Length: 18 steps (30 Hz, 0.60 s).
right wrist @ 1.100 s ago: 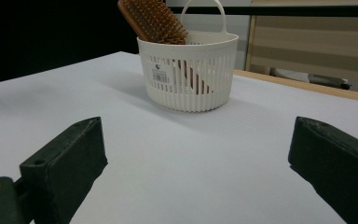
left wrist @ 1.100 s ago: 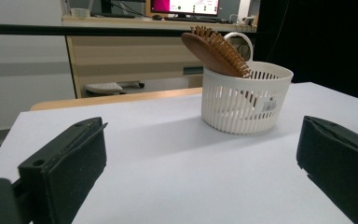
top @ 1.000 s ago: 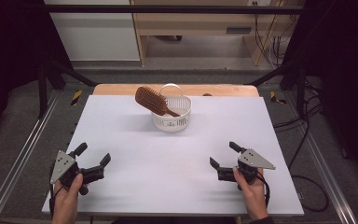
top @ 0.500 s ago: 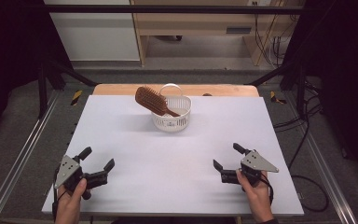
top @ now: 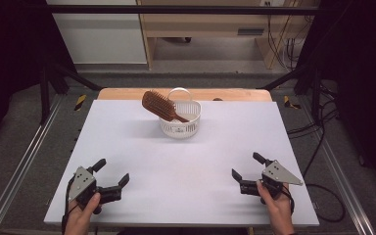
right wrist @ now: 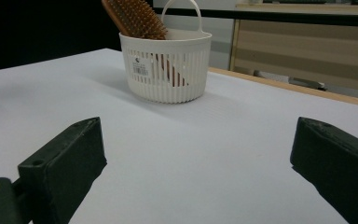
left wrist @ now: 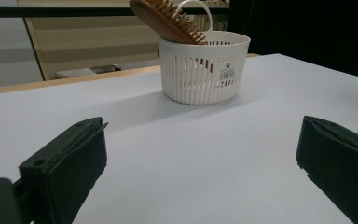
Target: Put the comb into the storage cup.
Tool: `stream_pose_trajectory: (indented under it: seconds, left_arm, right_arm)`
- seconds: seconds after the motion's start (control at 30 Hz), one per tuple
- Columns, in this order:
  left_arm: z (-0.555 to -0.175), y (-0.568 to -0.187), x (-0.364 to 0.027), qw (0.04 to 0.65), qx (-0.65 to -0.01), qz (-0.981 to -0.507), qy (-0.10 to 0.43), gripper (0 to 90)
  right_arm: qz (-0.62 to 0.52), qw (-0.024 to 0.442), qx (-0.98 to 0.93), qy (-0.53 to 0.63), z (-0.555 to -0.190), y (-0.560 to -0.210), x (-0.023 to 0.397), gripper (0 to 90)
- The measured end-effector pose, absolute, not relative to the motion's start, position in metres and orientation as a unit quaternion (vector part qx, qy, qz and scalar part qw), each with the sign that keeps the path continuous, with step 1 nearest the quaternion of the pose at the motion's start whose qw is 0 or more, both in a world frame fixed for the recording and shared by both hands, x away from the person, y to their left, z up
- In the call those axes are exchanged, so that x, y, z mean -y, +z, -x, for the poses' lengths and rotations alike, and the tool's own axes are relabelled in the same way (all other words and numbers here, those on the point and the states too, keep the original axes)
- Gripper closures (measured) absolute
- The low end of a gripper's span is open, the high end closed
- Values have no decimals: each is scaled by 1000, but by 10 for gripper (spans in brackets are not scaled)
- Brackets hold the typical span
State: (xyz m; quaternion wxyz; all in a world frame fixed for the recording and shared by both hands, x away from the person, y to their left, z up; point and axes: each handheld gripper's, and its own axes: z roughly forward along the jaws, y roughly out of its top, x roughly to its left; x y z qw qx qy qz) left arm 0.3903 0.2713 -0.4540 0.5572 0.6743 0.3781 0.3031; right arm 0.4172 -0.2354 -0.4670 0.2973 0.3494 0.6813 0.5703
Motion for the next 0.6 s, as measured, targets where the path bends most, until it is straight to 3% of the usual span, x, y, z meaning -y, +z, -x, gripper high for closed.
stream_pose_trajectory:
  seconds: [0.23, 0.6]
  left_arm:
    - [-384, -456, -271, 553, -374, -677, 311, 18]
    - [-368, -459, -294, 565, -396, -636, 344, 22]
  right_arm:
    - [-358, 299, -671, 576, -415, -471, 244, 32]
    - [-365, 302, -671, 570, -412, -477, 247, 36]
